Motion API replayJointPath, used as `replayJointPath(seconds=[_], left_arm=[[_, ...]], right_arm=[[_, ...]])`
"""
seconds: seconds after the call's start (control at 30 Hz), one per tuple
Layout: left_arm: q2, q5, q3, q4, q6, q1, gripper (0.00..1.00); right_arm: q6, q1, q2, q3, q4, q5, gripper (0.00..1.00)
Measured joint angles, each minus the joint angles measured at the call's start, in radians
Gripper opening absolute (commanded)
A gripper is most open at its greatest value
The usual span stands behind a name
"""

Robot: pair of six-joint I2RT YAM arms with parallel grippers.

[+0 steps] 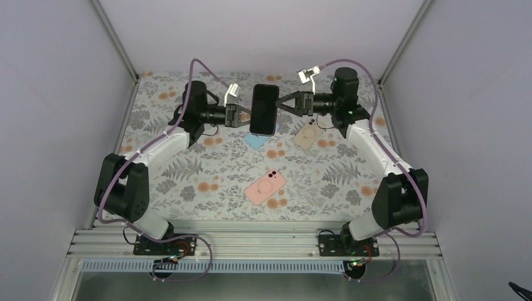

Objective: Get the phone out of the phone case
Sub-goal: Remove the phone case from the phone.

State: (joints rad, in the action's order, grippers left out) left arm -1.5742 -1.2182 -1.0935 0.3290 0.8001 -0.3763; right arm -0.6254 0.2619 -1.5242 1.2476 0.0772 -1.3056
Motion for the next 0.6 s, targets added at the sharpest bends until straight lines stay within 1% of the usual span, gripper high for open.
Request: replayJointPath(seconds=[0.13,0.17,0.23,0.4,0.6], left_arm=[[0.0,0.023,0.003,0.001,0.01,0.015,0.02],[0.0,0.027,0.006,0.003,0.014,0.019,0.02],[0.0,0.042,0.018,0.005,0.026,0.027,0.02],[0.0,0.07,0.031,-0.016,0.043,0.048,0.02],[-0.005,0.084,0.031,-0.04,0.053,0.072,0.03]], right_arm=[[0.119,-0.003,0.025,0.054,-0.11,0.063,0.9],[0.151,-0.003,0.032,0.064,-0.136,0.082,0.94],[0.222,-0.002,0.048,0.083,-0.191,0.132,0.96],[0.403,0.027,0.108,0.09,-0.293,0.307,0.96],[0.637,0.157,0.164,0.084,-0.351,0.579,0.91]])
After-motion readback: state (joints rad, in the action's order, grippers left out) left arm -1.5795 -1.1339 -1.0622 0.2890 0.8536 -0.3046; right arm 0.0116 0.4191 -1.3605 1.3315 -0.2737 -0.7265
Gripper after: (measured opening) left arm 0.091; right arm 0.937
